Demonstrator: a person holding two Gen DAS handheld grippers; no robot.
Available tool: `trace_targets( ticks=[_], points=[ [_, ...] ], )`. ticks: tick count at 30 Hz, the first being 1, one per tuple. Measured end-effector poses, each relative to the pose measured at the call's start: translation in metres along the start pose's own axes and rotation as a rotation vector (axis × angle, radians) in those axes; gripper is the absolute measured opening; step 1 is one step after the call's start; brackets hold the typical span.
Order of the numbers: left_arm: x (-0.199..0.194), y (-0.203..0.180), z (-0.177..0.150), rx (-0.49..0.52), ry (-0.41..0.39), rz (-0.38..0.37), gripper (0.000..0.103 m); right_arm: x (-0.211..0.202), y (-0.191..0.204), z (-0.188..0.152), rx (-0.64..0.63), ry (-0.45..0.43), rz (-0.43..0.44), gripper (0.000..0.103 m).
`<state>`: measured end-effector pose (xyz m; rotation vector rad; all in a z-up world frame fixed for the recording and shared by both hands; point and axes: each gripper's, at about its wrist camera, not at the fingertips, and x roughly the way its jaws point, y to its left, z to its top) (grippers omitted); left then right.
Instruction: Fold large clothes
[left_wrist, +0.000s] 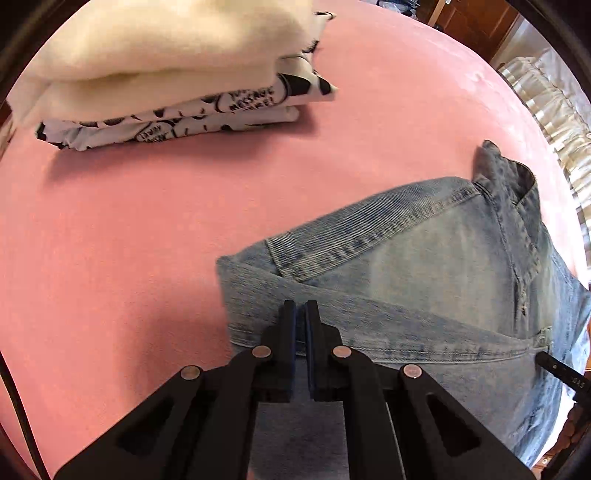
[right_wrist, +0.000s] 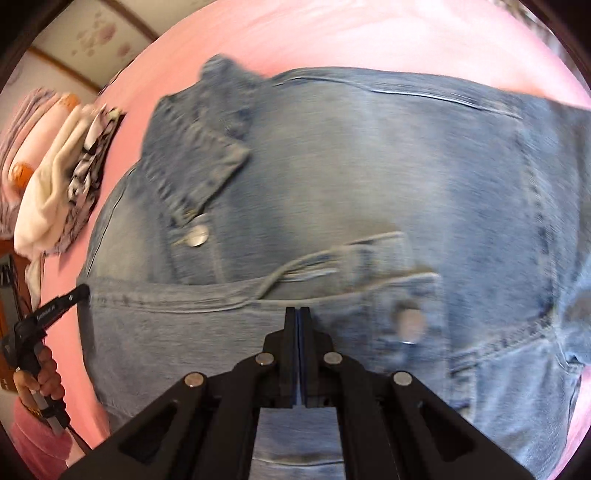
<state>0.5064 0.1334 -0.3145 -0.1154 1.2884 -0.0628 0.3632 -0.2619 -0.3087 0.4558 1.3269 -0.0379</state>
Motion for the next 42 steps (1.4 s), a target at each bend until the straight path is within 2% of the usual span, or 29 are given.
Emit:
trace_targets(
  ticks=[4, 12, 18, 26, 30, 33, 37, 42],
  points=[
    [0.003, 0.018, 0.005, -0.063, -0.001, -0.002, 0.004, -0.003, -0.011, 0.001, 0.041, -0.012, 0.009, 0.000],
    [0.017, 0.031, 0.010, -0.034, 0.002, 0.015, 0.004, 0.003, -0.018, -0.002, 0.077, -0.012, 0.019, 0.000],
    [0.034, 0.046, 0.018, -0.044, 0.015, -0.038, 0.004, 0.006, -0.025, -0.004, 0.098, -0.012, 0.030, 0.000],
    [0.026, 0.054, 0.027, 0.045, 0.040, -0.049, 0.004, 0.004, -0.012, -0.003, 0.073, -0.021, -0.020, 0.000],
    [0.007, 0.055, 0.014, 0.066, 0.032, -0.078, 0.004, -0.002, -0.009, -0.008, 0.079, -0.024, -0.032, 0.000],
    [-0.003, 0.055, 0.000, 0.053, 0.059, -0.124, 0.004, -0.005, -0.005, -0.014, 0.065, -0.018, -0.033, 0.000],
    [-0.020, 0.064, -0.033, 0.077, 0.077, -0.129, 0.004, -0.010, 0.004, -0.024, 0.057, -0.018, -0.025, 0.000],
    [-0.029, 0.068, -0.069, 0.047, 0.115, -0.145, 0.004, -0.019, 0.012, -0.037, 0.055, -0.024, -0.011, 0.000]
  ],
)
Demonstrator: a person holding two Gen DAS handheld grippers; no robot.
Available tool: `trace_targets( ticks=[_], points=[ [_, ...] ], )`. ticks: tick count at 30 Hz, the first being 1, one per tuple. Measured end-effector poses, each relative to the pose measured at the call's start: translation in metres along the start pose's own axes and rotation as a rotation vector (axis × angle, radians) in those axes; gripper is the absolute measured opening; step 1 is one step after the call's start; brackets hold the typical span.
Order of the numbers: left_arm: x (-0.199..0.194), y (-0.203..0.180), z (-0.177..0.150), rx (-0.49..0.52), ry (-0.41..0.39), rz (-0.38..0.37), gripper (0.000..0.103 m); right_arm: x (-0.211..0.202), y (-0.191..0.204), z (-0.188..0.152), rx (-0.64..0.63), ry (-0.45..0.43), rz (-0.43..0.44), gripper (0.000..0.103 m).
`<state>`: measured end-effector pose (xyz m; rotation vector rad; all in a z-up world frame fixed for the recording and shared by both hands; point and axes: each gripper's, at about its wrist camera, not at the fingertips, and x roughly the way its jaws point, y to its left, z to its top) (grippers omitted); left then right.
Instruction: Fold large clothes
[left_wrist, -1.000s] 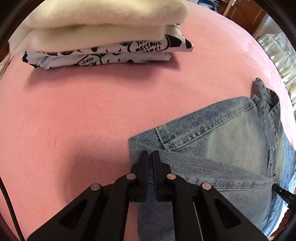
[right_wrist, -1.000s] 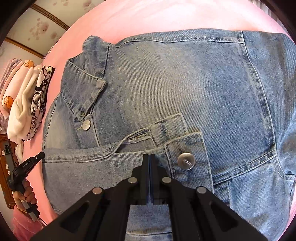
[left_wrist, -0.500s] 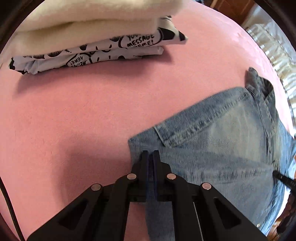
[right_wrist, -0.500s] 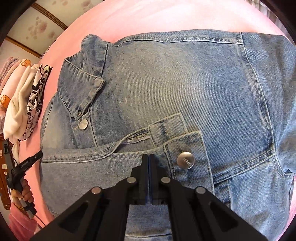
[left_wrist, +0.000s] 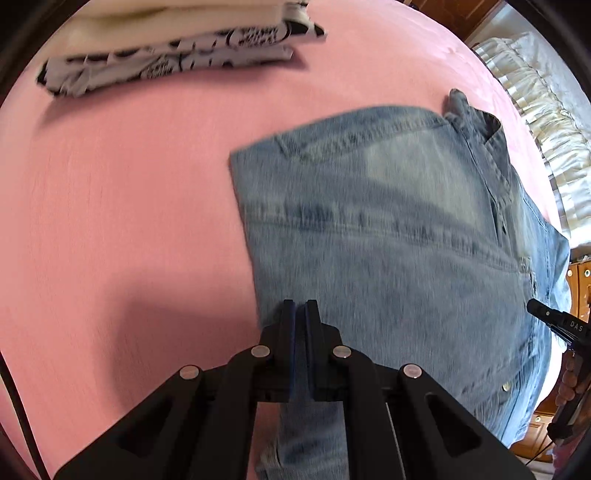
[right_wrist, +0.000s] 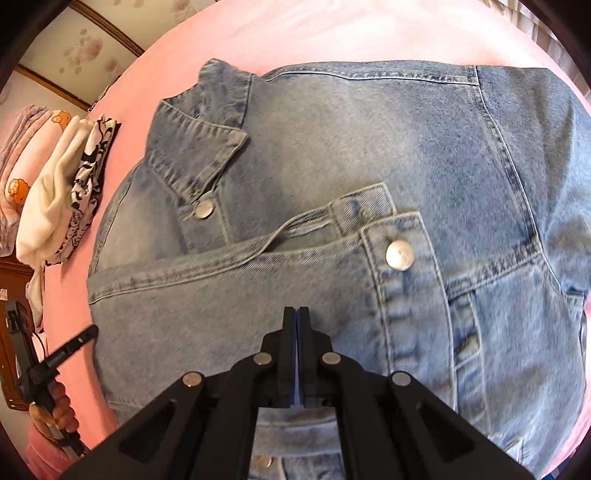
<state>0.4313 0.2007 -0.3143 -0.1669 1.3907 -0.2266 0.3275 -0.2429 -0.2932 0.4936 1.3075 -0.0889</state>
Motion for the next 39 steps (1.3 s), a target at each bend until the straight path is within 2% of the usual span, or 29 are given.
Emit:
trace_targets(
  ticks=[8, 13, 15, 20, 22, 24, 27, 28, 29, 30, 31, 34, 35, 36, 38, 39],
  points=[
    [-0.004, -0.005, -0.051, -0.017, 0.040, -0.019, 0.004, -0.020, 0.006, -0.021, -0.004, -0.020, -0.002, 0.000],
    [-0.012, 0.000, -0.081, -0.044, 0.036, -0.050, 0.004, -0.031, 0.008, -0.035, 0.008, -0.031, -0.010, 0.000],
    [-0.012, -0.001, -0.087, -0.054, 0.051, -0.059, 0.004, -0.035, 0.008, -0.043, 0.017, -0.033, -0.016, 0.000],
    [-0.017, -0.009, -0.090, -0.041, 0.029, -0.022, 0.004, -0.044, 0.007, -0.060, 0.039, -0.036, -0.015, 0.000],
    [-0.027, -0.014, -0.088, -0.059, -0.015, -0.036, 0.004, -0.048, 0.007, -0.066, 0.045, -0.041, -0.014, 0.000],
    [-0.039, -0.022, -0.085, -0.070, -0.076, -0.017, 0.009, -0.052, 0.006, -0.070, 0.051, -0.047, -0.010, 0.000],
    [-0.058, -0.033, -0.083, -0.068, -0.130, 0.022, 0.024, -0.062, 0.005, -0.074, 0.061, -0.073, -0.003, 0.000],
    [-0.063, -0.037, -0.081, -0.065, -0.142, 0.033, 0.034, -0.065, 0.005, -0.075, 0.064, -0.082, 0.001, 0.000],
    [-0.069, -0.043, -0.080, -0.065, -0.152, 0.045, 0.050, -0.069, 0.004, -0.075, 0.066, -0.098, 0.007, 0.000],
    [-0.075, -0.048, -0.079, -0.064, -0.160, 0.048, 0.060, -0.074, 0.004, -0.076, 0.064, -0.115, 0.015, 0.004],
    [-0.081, -0.054, -0.078, -0.063, -0.172, 0.050, 0.074, -0.077, 0.005, -0.075, 0.060, -0.126, 0.015, 0.004],
    [-0.097, -0.078, -0.075, -0.047, -0.207, 0.059, 0.080, -0.091, 0.003, -0.075, 0.047, -0.182, 0.025, 0.006],
    [-0.099, -0.089, -0.074, -0.042, -0.211, 0.069, 0.083, -0.096, 0.000, -0.075, 0.047, -0.198, 0.046, 0.015],
    [-0.104, -0.102, -0.075, -0.032, -0.224, 0.084, 0.083, -0.098, -0.003, -0.074, 0.047, -0.207, 0.059, 0.028],
    [-0.113, -0.122, -0.079, -0.028, -0.251, 0.100, 0.083, -0.105, -0.010, -0.074, 0.042, -0.224, 0.085, 0.040],
    [-0.115, -0.133, -0.081, -0.034, -0.256, 0.108, 0.083, -0.108, -0.015, -0.073, 0.033, -0.229, 0.095, 0.041]
  ],
)
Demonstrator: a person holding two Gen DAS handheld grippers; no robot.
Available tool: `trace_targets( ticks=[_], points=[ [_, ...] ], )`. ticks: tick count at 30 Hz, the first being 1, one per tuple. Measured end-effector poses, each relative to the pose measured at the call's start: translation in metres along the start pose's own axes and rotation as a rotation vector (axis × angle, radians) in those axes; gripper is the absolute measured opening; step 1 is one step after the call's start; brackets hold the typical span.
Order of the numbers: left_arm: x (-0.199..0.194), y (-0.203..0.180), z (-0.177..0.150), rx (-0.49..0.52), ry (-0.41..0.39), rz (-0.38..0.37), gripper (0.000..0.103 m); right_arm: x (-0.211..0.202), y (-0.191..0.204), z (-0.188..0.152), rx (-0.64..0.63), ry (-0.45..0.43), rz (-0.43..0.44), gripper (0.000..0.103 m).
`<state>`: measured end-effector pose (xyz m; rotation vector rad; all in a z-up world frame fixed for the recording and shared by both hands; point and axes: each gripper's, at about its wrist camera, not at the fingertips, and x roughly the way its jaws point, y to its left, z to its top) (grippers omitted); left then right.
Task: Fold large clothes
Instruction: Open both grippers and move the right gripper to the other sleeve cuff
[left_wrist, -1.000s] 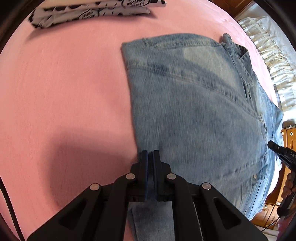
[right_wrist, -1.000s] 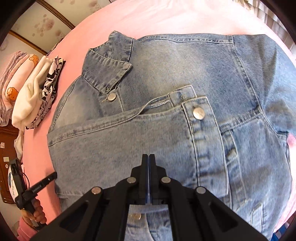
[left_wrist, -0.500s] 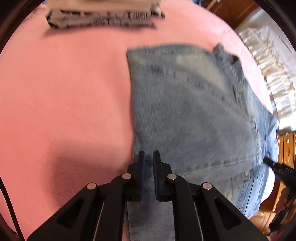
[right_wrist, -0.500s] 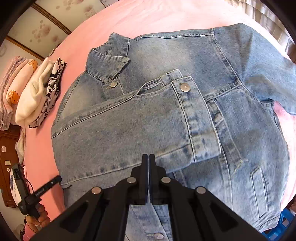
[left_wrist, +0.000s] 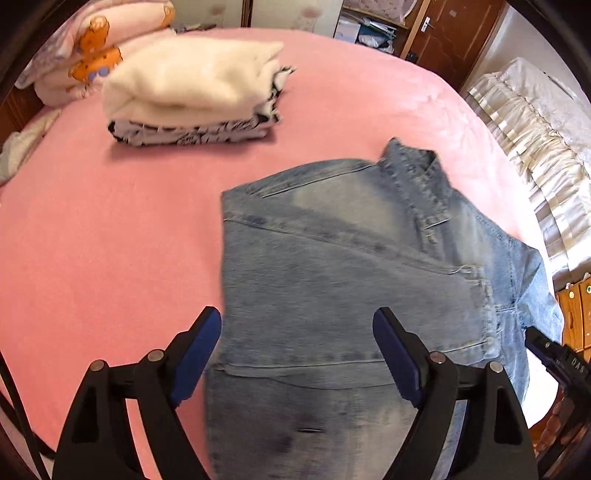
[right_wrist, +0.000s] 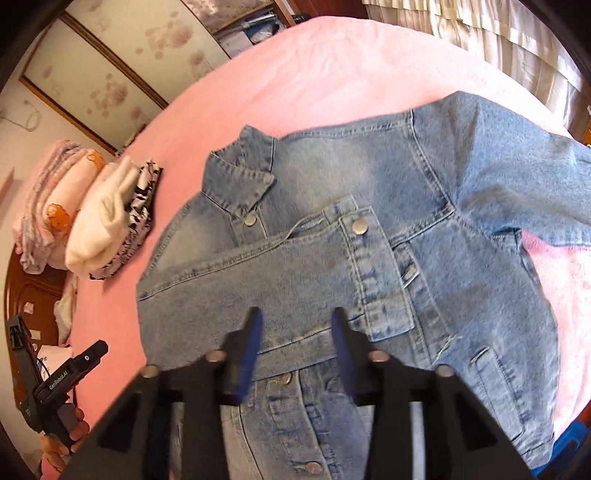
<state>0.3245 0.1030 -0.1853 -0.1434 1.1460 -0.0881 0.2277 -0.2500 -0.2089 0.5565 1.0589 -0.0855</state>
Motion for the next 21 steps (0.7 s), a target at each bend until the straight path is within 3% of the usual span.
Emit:
trace_targets(
  ticks=[12, 21],
  points=[
    [-0.016, -0.125, -0.024, -0.078, 0.014, -0.043, 0.083, -0.050, -0.089, 0.022, 0.035, -0.003, 0.080, 0.041],
    [-0.004, -0.245, -0.043, 0.005, 0.058, -0.097, 0.083, -0.092, -0.191, 0.041, 0.058, 0.014, 0.028, 0.041]
  ],
)
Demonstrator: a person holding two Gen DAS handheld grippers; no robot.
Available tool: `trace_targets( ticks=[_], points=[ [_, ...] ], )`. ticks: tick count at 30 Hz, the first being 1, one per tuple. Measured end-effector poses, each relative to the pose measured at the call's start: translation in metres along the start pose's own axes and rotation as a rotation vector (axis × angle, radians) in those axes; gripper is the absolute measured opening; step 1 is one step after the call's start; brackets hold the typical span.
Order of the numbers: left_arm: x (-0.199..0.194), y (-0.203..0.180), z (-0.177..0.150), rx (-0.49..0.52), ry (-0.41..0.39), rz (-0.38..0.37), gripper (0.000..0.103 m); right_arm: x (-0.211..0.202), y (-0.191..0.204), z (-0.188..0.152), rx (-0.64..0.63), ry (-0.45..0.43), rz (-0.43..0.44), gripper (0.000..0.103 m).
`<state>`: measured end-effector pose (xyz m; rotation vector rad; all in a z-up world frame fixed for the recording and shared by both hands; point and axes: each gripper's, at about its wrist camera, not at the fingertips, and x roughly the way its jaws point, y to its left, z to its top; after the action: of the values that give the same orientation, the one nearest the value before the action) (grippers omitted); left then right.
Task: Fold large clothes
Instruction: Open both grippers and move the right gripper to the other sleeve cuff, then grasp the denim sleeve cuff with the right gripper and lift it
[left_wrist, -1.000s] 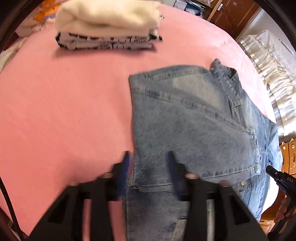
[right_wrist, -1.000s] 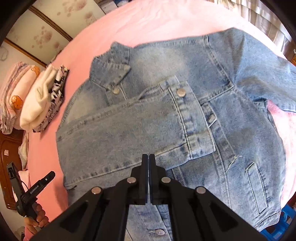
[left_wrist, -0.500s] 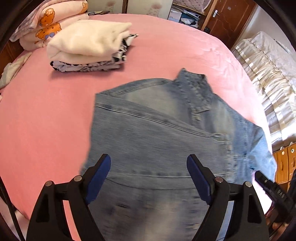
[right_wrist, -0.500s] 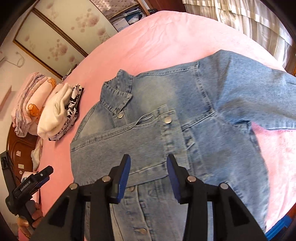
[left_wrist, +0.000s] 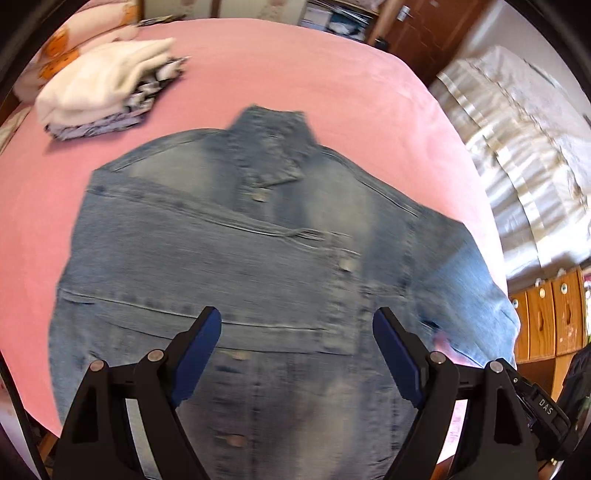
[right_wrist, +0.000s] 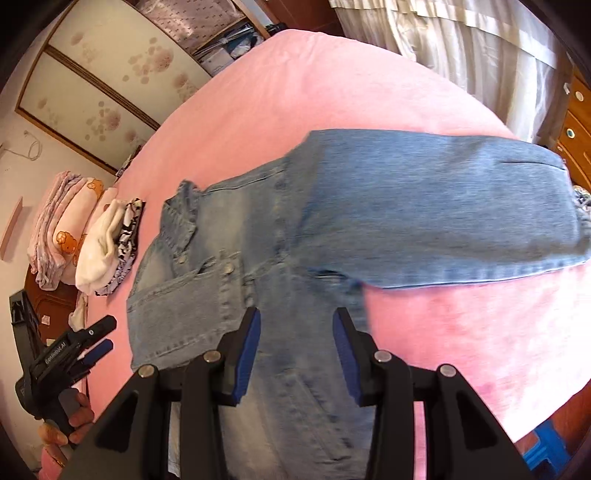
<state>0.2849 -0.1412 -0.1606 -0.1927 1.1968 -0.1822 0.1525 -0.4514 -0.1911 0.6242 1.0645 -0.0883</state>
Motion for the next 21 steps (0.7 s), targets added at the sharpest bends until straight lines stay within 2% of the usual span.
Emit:
trace_targets(
  ticks=[5, 9, 21],
  points=[
    [0.011, -0.061, -0.008, 0.082, 0.030, -0.015, 0.083, -0.023, -0.059, 0.009, 0.048, -0.006, -0.043, 0.041],
    [0.020, -0.105, -0.015, 0.133, 0.053, -0.031, 0.083, -0.041, -0.109, 0.017, 0.119, -0.017, -0.063, 0.047],
    [0.051, -0.204, -0.028, 0.279, 0.140, -0.051, 0.083, -0.063, -0.231, 0.029, 0.323, -0.037, -0.120, 0.049]
  ],
)
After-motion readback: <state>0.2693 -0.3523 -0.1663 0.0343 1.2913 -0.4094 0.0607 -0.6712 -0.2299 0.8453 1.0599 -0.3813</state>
